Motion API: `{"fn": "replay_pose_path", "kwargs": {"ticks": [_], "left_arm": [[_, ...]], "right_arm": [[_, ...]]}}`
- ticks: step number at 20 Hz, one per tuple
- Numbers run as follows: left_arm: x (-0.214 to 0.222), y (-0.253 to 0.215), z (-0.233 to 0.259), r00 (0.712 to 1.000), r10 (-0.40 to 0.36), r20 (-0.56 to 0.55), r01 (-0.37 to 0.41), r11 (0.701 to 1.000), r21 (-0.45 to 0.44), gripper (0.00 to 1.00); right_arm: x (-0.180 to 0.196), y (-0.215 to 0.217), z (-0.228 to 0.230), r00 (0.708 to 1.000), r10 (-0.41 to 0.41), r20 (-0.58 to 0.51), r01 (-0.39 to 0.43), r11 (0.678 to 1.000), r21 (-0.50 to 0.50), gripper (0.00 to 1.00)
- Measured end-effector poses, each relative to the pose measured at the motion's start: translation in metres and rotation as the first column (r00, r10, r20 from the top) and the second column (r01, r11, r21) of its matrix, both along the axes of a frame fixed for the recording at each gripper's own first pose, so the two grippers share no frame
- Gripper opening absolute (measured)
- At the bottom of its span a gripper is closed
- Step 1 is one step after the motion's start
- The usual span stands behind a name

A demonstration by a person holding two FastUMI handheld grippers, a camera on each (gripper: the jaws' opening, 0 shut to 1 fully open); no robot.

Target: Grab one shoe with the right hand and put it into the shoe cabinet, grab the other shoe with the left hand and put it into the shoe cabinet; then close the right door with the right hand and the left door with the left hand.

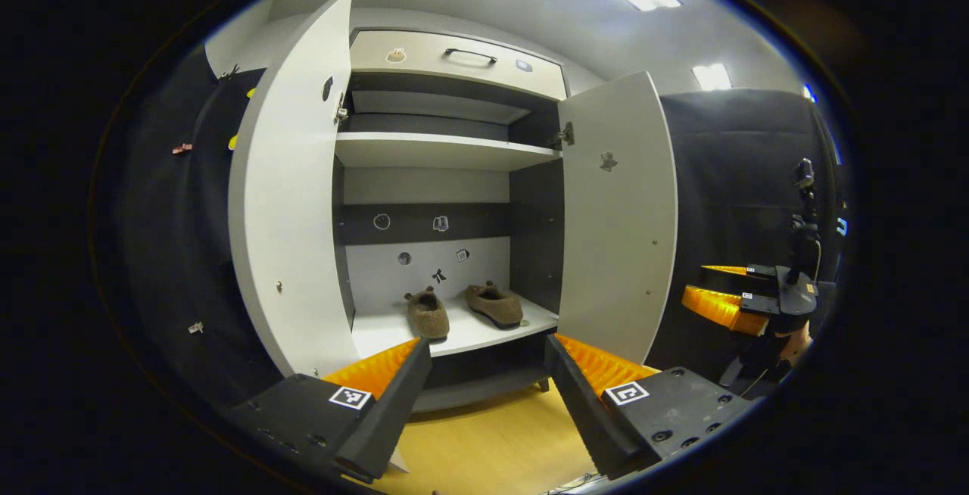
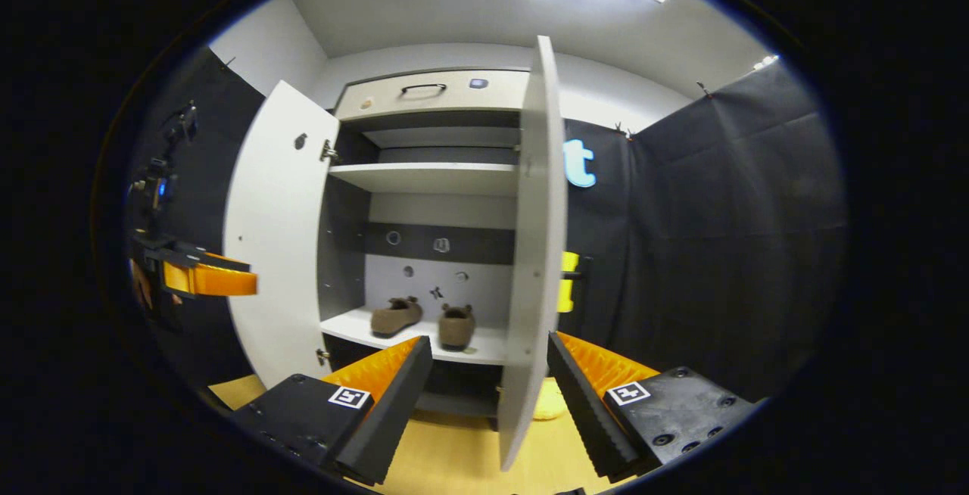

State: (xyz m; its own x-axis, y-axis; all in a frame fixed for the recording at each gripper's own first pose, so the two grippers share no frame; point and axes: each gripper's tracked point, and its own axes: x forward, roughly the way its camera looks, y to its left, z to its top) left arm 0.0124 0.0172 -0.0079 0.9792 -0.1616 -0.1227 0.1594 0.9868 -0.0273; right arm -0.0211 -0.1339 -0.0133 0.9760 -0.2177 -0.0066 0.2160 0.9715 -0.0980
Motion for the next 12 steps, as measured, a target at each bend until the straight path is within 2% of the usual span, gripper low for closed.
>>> {"fn": "replay_pose_path", "kwargs": {"ticks": [2, 5, 6, 12], "left_arm": [[-0.008, 0.003, 0.002, 1.000, 0.011, -0.003, -0.011, 0.999, -0.032, 0.96], [-0.011, 0.008, 0.005, 0.999, 0.051, -0.002, -0.051, 0.998, -0.036, 0.96], [-0.012, 0.012, 0.007, 0.997, 0.077, -0.001, -0.077, 0.997, -0.028, 0.99], [-0.010, 0.020, 0.011, 0.969, 0.249, 0.009, -0.248, 0.968, -0.043, 0.98]], "right_arm": [[-0.002, -0.028, 0.003, 0.999, -0.034, 0.001, 0.034, 0.999, -0.019, 0.97], [0.019, -0.064, -0.001, 0.999, -0.034, -0.013, 0.034, 0.999, -0.002, 0.98], [0.028, -0.074, -0.001, 1.000, -0.027, -0.012, 0.027, 1.000, 0.014, 0.97], [0.069, -0.096, -0.013, 0.991, 0.132, -0.010, -0.130, 0.987, 0.096, 0.98]]}}
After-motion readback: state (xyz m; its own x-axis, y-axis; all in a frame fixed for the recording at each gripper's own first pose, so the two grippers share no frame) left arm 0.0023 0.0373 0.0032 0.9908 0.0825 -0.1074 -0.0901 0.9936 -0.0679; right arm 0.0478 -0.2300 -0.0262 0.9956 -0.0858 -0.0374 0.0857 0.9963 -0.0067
